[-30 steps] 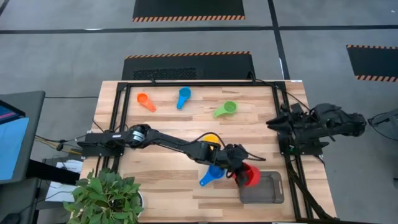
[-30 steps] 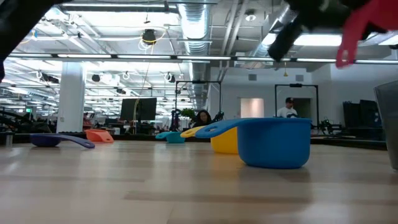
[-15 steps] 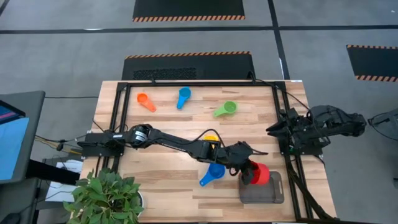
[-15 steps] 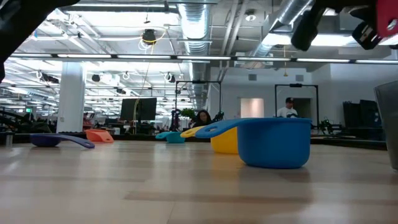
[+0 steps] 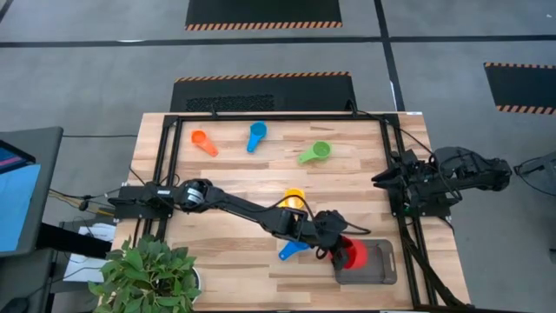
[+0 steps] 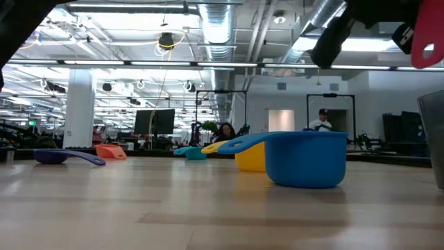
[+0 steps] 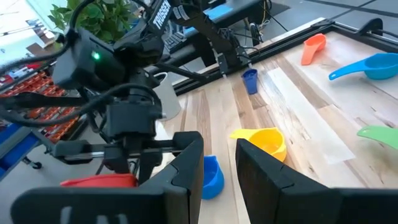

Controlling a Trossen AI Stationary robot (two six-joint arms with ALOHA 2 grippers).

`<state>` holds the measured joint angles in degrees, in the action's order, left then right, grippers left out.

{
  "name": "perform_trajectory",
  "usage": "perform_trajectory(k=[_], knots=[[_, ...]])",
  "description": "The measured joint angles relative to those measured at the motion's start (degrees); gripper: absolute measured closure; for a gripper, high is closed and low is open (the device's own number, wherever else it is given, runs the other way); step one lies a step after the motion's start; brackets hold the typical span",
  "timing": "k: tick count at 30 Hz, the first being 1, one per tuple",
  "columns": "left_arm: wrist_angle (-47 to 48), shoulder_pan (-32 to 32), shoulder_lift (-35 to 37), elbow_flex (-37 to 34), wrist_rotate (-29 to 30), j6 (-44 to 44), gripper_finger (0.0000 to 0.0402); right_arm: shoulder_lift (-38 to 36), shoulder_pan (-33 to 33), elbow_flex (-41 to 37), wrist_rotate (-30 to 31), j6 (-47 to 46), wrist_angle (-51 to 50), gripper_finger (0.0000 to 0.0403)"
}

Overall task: Nest measuring cups in basket
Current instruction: Put the red measuring cup into the black bin

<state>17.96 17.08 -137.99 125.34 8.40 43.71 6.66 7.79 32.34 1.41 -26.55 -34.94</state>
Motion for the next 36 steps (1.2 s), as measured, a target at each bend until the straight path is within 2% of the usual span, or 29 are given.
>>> perform_trajectory(k=[6, 11, 21, 26, 30, 34, 36], knots=[[-0.07, 0.29, -0.06, 0.00, -0.30, 2.36, 0.0401, 0.00, 0.00, 0.00, 0.09, 0.02, 0.00, 0.0285], [-1.74, 0.74, -2.52, 0.09, -0.59, 8.60, 0.0401, 0.00, 0.00, 0.00, 0.14, 0.02, 0.32, 0.0285], [1.65, 1.29, -2.78, 0.26, -1.01, 8.50, 0.0401, 0.02, 0.00, 0.00, 0.25, 1.53, 0.73, 0.0285], [3.30, 1.27, -2.78, 0.24, 0.86, 9.54, 0.0401, 0.02, 0.00, 0.00, 0.28, 1.55, 1.17, 0.0285], [3.02, 1.27, -2.78, 0.18, -1.57, 8.07, 0.0401, 0.02, 0.00, 0.00, 0.28, 1.55, 1.28, 0.0285], [2.89, 1.27, -2.78, -0.11, -1.73, 4.67, 0.0401, 0.02, 0.00, 0.00, 0.31, 1.75, 1.27, 0.0285], [2.49, 1.27, -2.78, -0.11, -1.70, 5.69, 0.0401, 0.02, 0.00, 0.00, 0.31, 1.73, 1.27, 0.0285]])
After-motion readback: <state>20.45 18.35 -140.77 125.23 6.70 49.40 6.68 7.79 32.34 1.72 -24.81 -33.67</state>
